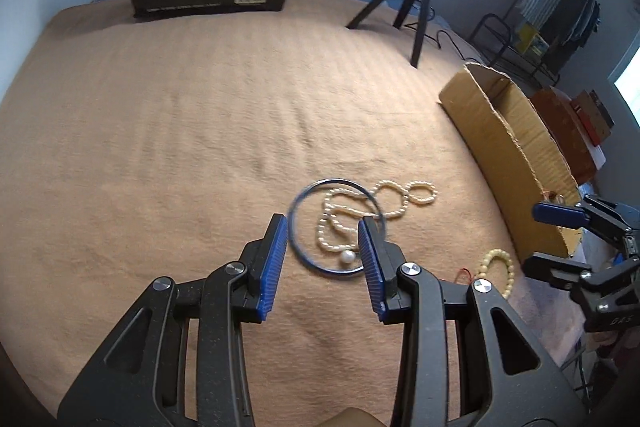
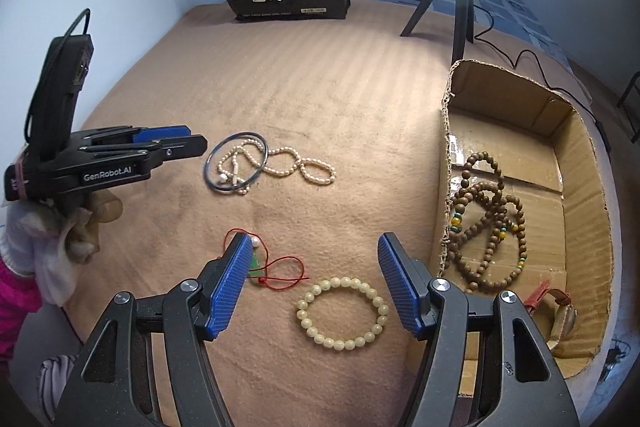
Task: Organize jewelry
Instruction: 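Close the right tool on the green jade pendant while the left tool straddles the blue bangle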
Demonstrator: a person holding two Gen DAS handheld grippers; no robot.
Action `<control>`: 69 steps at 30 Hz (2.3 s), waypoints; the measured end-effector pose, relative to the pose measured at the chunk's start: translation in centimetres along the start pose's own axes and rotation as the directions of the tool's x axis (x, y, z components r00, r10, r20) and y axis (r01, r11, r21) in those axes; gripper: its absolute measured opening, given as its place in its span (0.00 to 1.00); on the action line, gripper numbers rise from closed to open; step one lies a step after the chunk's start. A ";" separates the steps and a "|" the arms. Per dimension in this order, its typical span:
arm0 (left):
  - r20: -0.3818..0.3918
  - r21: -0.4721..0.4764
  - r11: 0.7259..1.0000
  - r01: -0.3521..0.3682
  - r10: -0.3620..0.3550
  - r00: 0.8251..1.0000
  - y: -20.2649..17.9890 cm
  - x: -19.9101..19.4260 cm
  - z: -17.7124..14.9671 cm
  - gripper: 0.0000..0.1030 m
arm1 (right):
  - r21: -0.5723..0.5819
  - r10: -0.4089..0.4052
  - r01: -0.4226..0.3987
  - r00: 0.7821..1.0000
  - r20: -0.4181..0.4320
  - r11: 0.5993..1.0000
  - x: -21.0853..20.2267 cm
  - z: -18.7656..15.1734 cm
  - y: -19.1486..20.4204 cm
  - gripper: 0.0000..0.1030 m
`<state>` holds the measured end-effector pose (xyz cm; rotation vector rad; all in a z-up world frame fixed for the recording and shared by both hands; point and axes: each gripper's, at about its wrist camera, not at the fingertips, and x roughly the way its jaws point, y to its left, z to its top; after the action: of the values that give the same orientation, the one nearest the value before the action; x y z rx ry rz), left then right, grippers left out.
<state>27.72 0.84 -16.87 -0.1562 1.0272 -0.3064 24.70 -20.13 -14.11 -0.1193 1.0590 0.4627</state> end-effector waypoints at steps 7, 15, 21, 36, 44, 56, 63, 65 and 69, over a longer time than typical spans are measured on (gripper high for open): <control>0.005 0.026 0.999 -0.029 0.029 1.000 -1.6 0.4 -0.4 0.70 | -0.013 0.000 0.000 1.000 -0.011 1.000 0.7 -0.2 0.2 0.63; -0.015 0.085 0.993 -0.078 0.080 0.997 -3.5 1.8 -0.3 0.72 | -0.014 0.010 -0.010 1.000 -0.023 1.000 1.4 -0.5 0.4 0.63; -0.036 0.069 0.991 -0.116 0.119 0.992 -3.4 3.2 -0.1 0.72 | -0.046 0.025 -0.027 0.999 -0.037 0.999 2.1 -0.7 1.3 0.63; -0.048 0.043 0.987 -0.157 0.159 0.986 -2.6 5.2 0.3 0.72 | -0.094 0.056 -0.066 0.993 -0.103 0.993 5.3 -0.8 3.5 0.42; -0.034 0.042 0.987 -0.155 0.157 0.987 -2.4 5.2 0.2 0.73 | -0.092 0.067 -0.079 0.991 -0.118 0.993 6.4 -1.0 4.1 0.33; -0.021 0.047 0.988 -0.149 0.150 0.988 -2.5 5.0 -0.1 0.73 | -0.109 0.056 -0.067 0.993 -0.104 0.992 6.1 -1.3 4.8 0.27; -0.019 0.045 0.989 -0.140 0.141 0.990 -2.4 5.0 -0.2 0.72 | -0.100 0.065 -0.072 0.995 -0.070 0.992 5.1 -1.5 5.0 0.21; -0.018 0.047 0.989 -0.138 0.139 0.990 -2.3 4.9 -0.2 0.72 | -0.102 0.078 -0.085 0.995 -0.069 0.991 5.1 -1.5 5.1 0.18; -0.017 0.042 0.990 -0.136 0.136 0.991 -2.3 4.9 -0.1 0.72 | -0.112 0.074 -0.082 0.994 -0.080 0.990 5.5 -1.6 5.7 0.15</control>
<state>29.54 -2.89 -20.33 -0.0457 1.0448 -0.2052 23.22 -13.83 -18.95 -0.1999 1.1143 0.5943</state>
